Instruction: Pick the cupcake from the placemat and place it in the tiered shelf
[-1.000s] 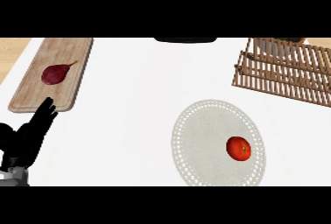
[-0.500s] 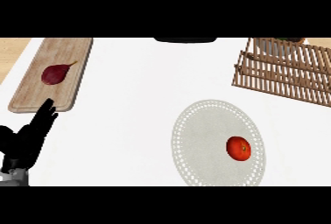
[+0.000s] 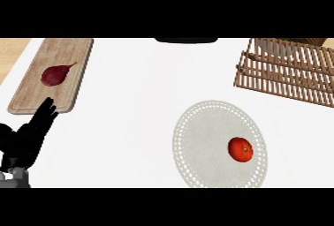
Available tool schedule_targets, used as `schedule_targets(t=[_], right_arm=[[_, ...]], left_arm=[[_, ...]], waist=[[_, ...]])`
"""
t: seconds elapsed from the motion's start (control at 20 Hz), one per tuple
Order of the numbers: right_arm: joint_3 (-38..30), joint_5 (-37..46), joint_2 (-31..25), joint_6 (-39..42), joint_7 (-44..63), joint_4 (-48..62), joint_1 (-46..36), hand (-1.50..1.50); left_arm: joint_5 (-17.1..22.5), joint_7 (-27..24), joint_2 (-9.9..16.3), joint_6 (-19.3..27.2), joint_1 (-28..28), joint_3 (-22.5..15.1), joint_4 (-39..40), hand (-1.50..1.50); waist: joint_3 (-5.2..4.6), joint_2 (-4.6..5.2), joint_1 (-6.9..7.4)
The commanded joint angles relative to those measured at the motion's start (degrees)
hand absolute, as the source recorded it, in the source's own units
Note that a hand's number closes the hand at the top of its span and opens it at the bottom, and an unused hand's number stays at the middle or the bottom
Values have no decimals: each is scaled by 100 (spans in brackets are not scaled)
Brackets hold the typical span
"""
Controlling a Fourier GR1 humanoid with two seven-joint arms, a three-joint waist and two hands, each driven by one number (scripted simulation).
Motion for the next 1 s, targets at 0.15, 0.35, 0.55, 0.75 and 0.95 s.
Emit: schedule_targets(t=[0.15,0.35,0.55,0.75,0.95], right_arm=[[-608,-529,190,62,-204,449,-223,-150],[-1113,-1099,-80,664,66,780,-541,-150],[-1634,-1625,-456,1075,-21,811,-425,-150],[-2097,-2060,-855,1275,33,646,-450,-150],[-2573,-2478,-1638,1823,466,711,-361,-150]], left_arm=[[-33,377,-55,76,51,33,-350,0],[-110,-123,-198,-12,204,21,-24,0],[-86,48,-26,-55,131,167,-135,0],[64,230,84,-215,197,280,-300,0],[-8,42,-14,-170,480,273,-466,0]], waist=[[2,-16,-27],[-2,-9,-39],[2,-21,-80],[2,-37,-96],[0,-54,-112]])
